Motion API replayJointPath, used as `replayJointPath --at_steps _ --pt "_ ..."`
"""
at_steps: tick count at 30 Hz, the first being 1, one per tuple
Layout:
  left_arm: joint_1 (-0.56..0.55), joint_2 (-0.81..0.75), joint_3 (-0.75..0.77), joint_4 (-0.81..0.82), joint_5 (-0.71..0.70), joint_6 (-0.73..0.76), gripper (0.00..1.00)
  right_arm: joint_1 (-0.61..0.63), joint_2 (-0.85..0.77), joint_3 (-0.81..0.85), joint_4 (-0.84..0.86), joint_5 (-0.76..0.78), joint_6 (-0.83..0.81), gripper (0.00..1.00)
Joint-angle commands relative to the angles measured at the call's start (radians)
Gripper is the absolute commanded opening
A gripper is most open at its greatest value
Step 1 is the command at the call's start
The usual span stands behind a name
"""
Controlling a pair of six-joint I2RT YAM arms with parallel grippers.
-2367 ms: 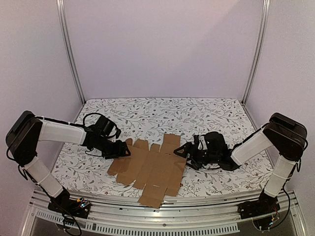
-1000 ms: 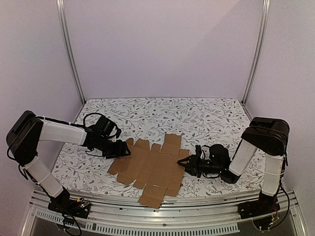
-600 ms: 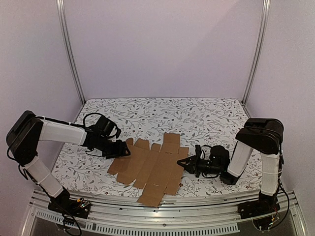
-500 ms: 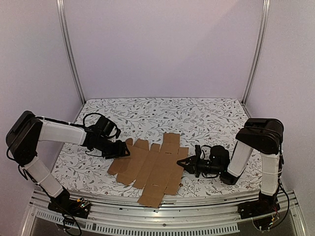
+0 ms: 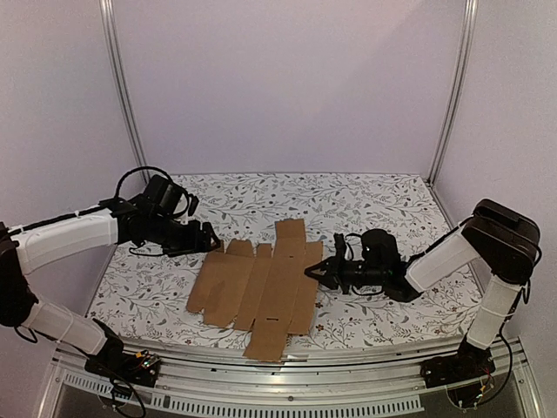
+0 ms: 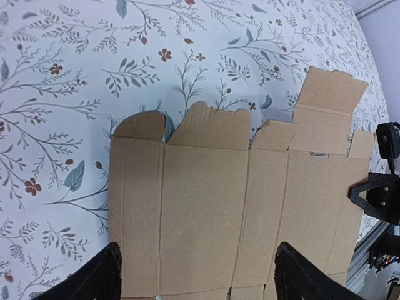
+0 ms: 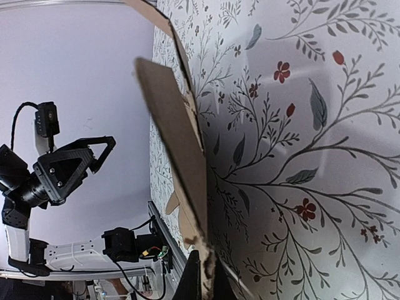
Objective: Fold the paper box
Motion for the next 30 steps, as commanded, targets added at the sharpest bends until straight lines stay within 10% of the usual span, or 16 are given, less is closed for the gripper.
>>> replayJointPath --at_steps 1,16,30 --pt "-0.006 -0.077 0.067 -0.097 -0.018 0.028 0.83 -0.025 -0.101 0.118 -0.396 -0.056 -0.206 0.00" --pt "-0.006 -0.231 0.133 -0.132 0.061 0.040 0.88 -0.069 -0.225 0.756 -1.577 0.171 -1.001 0.00" --pt "-0.012 -0.237 0.074 -0.099 0.078 0.024 0.89 -0.017 -0.078 1.221 -1.962 0.490 -1.568 0.00"
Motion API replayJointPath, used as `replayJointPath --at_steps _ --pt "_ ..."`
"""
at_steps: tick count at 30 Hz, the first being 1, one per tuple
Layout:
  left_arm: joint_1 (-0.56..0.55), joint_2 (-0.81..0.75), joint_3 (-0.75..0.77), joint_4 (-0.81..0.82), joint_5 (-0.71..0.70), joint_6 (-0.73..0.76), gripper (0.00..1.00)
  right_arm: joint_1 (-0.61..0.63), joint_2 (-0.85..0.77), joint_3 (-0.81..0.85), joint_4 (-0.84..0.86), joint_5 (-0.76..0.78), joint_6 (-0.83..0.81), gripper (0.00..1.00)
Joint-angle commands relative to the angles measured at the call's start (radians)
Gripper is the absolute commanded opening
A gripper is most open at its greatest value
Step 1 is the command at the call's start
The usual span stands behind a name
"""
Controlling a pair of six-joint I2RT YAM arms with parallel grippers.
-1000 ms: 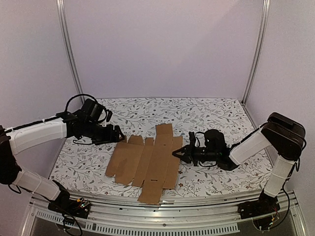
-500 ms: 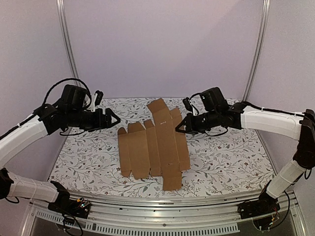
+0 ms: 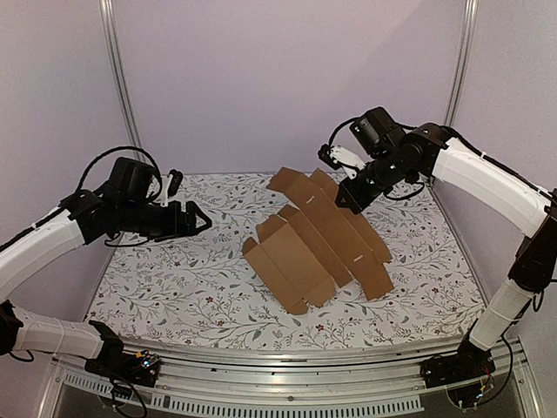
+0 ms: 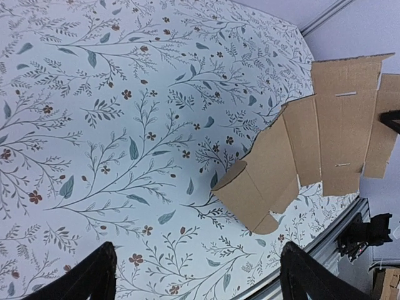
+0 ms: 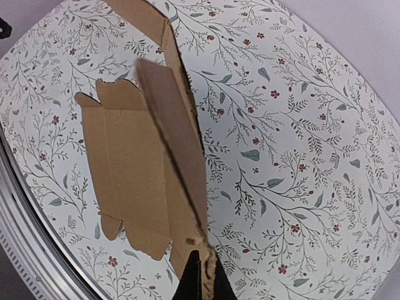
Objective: Fold the paper box
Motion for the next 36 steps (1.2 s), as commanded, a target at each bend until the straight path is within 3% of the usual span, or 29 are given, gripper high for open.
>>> replayJointPath --at_steps 1,10,17,20,23,30,36 --pt "-0.015 -0.001 -0.019 0.010 0.026 -0.003 0.89 0.040 0.096 0.140 -0.177 0.135 -0.289 0.00" --pt "-0.048 -0.041 -0.025 0.006 0.023 -0.040 0.89 0.112 0.280 0.384 -0.394 0.156 -0.640 0.00" --pt "-0.068 -0.007 0.026 0.054 0.069 -0.054 0.88 0.146 0.369 0.473 -0.408 0.148 -0.725 0.00" --pt "-0.077 0.040 0.050 0.088 0.085 -0.049 0.83 0.165 0.393 0.474 -0.396 0.134 -0.735 0.00" --pt "-0.082 0.090 0.075 0.119 0.087 -0.028 0.68 0.174 0.412 0.475 -0.389 0.120 -0.733 0.00" --pt "-0.096 0.219 0.145 0.192 0.135 0.025 0.00 0.193 0.418 0.466 -0.387 0.111 -0.705 0.00" --pt "-0.147 0.300 0.164 0.267 0.235 0.064 0.00 0.194 0.405 0.435 -0.359 0.060 -0.672 0.00"
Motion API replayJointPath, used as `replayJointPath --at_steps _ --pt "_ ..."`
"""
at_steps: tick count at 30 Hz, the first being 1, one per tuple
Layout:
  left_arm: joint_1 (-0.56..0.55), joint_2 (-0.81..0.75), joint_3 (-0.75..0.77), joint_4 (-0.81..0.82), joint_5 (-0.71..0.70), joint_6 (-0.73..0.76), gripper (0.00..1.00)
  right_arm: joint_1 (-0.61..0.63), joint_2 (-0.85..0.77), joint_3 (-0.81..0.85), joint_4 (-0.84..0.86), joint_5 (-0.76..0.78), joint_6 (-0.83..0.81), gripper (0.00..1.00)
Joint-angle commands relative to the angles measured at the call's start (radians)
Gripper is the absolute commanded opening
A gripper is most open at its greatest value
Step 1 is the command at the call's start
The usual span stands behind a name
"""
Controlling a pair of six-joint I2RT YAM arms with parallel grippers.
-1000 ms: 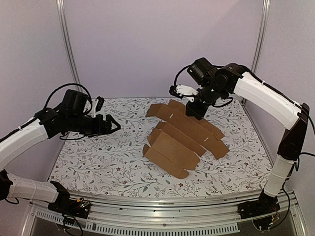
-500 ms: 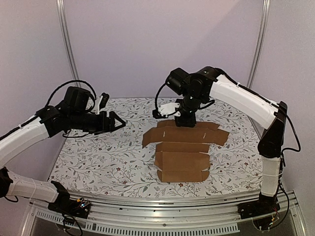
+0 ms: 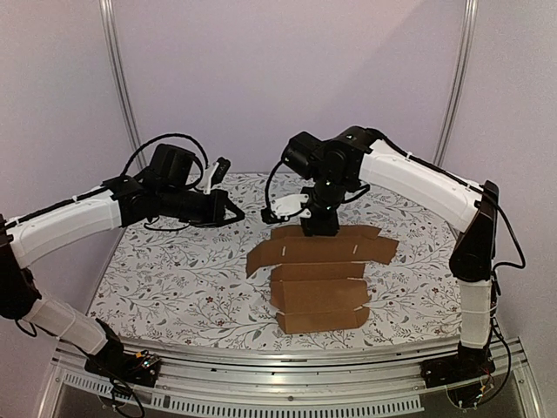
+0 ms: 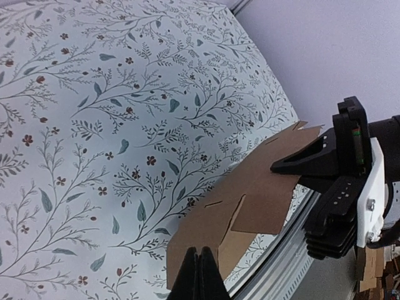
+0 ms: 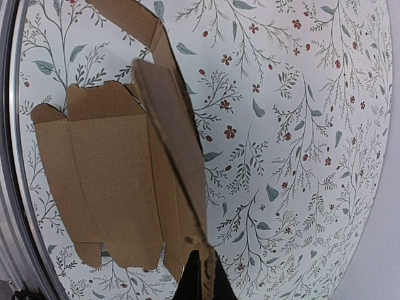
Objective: Fold the paper box
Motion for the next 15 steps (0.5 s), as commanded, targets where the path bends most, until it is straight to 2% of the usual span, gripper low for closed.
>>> replayJointPath --at_steps 1,15 --pt "-0.052 0.054 0.029 0.071 0.094 0.052 0.00 0.004 -0.012 -0.025 0.019 -0.051 0.037 0.00" --pt "-0.110 0.129 -0.006 0.181 0.171 -0.006 0.00 0.005 -0.057 -0.113 0.138 -0.105 0.133 0.00"
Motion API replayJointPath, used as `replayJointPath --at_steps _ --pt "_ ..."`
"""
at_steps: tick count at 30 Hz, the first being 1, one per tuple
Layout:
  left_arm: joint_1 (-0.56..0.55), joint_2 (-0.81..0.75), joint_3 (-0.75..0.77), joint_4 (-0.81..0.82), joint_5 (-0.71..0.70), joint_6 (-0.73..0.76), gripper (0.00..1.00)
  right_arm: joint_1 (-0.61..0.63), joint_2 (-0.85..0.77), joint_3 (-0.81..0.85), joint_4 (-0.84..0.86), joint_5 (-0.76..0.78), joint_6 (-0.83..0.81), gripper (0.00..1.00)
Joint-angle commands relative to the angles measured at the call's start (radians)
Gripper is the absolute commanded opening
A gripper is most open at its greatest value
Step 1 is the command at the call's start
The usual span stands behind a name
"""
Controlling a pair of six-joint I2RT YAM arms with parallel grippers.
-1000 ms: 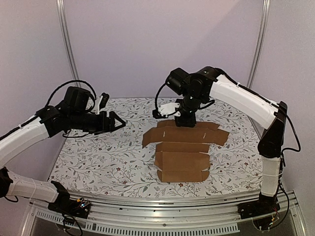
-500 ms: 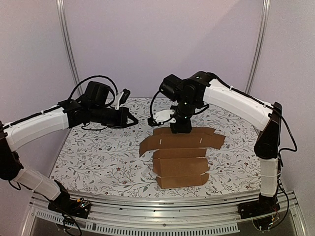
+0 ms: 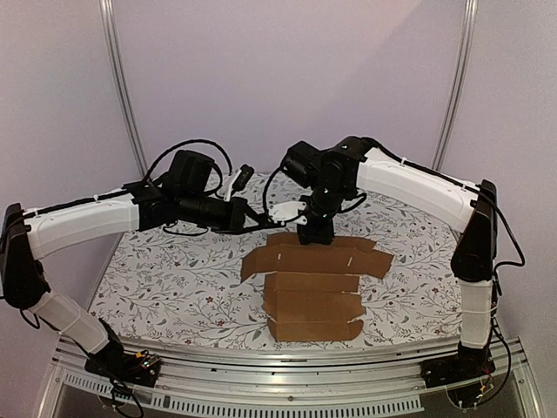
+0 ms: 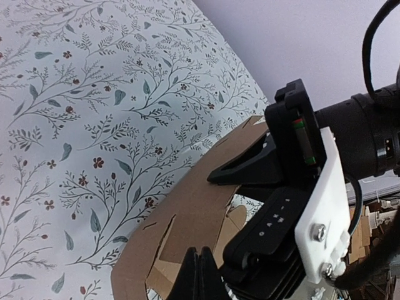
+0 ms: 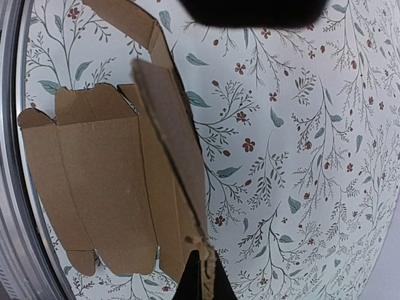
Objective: Fold the paper box
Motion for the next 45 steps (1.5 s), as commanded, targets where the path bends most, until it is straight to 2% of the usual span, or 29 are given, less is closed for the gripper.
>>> replayJointPath --at_steps 1,18,27,35,45 --pt "-0.036 0.025 -0.020 0.051 0.035 -0.020 0.00 0.005 -0.052 -0.022 0.065 -0.045 0.060 0.00" --pt "-0.058 0.005 -0.073 0.099 0.005 -0.083 0.00 0.004 -0.138 -0.142 0.222 -0.058 0.213 0.00" --pt "-0.071 0.027 -0.051 0.111 -0.030 -0.119 0.00 0.005 -0.142 -0.173 0.292 -0.041 0.311 0.00" --pt "-0.074 0.066 -0.039 0.118 -0.084 -0.166 0.00 0.005 -0.164 -0.237 0.367 -0.083 0.383 0.00" --pt "-0.086 0.111 -0.003 0.130 -0.083 -0.178 0.00 0.004 -0.189 -0.285 0.422 -0.121 0.428 0.00"
